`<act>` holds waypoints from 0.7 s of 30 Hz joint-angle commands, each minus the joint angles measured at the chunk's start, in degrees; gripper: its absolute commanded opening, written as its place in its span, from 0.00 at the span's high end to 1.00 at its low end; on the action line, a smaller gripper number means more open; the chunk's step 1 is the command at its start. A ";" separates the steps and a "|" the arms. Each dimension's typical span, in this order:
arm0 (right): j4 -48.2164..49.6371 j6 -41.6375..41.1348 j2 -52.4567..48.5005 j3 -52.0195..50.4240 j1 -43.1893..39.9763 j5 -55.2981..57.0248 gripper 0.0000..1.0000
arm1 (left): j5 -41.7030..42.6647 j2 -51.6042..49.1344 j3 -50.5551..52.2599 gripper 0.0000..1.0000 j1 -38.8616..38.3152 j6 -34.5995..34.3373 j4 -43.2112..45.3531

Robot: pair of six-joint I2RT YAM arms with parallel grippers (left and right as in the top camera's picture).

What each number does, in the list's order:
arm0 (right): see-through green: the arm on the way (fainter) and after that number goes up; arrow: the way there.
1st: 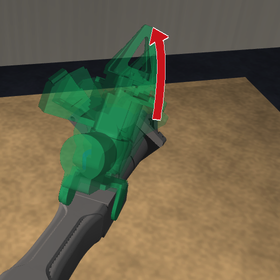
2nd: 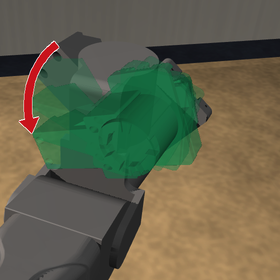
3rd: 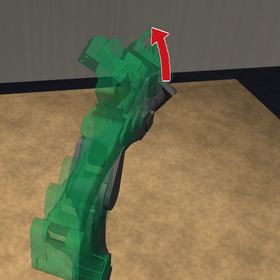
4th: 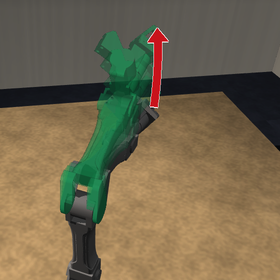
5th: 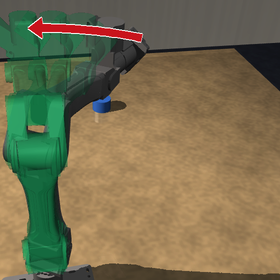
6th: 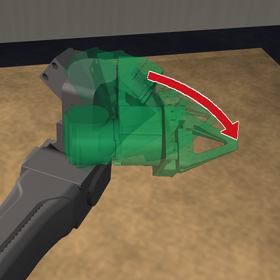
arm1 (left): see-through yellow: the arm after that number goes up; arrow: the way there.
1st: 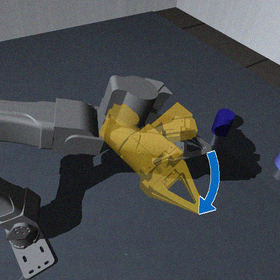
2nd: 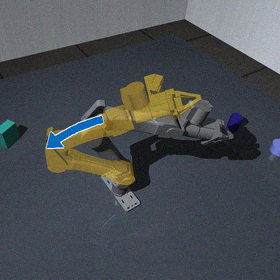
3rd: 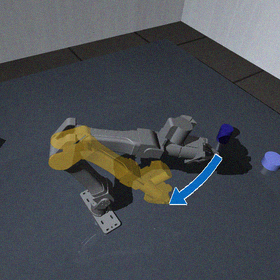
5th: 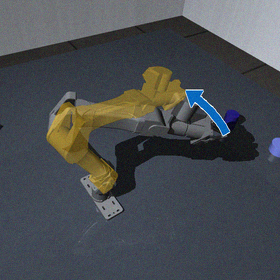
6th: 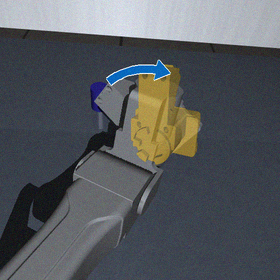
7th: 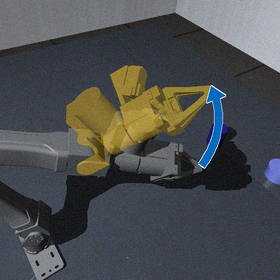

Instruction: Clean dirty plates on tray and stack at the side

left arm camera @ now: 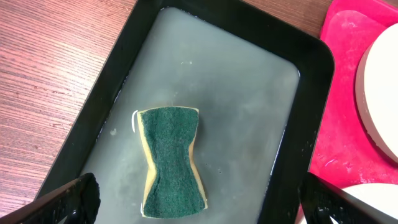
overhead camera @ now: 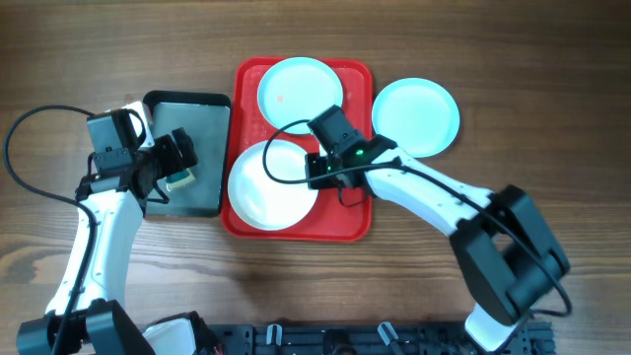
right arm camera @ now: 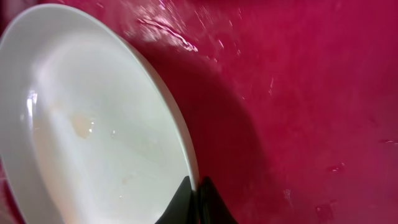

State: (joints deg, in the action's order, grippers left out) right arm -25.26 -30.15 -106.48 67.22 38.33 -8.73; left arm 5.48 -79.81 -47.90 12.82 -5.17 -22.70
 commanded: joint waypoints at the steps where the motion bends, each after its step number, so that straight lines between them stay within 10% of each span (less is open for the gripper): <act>1: 0.09 1.79 4.42 2.01 0.28 0.17 0.96 | 0.50 0.33 -0.26 0.00 0.15 0.26 0.13; 21: 2.05 4.48 4.74 1.99 0.28 -0.31 0.96 | 0.48 0.33 -0.26 0.00 0.15 0.24 0.13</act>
State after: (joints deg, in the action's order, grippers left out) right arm -23.90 -26.04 -103.04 68.01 38.33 -8.78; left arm 5.48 -79.81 -47.90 12.82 -5.19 -22.70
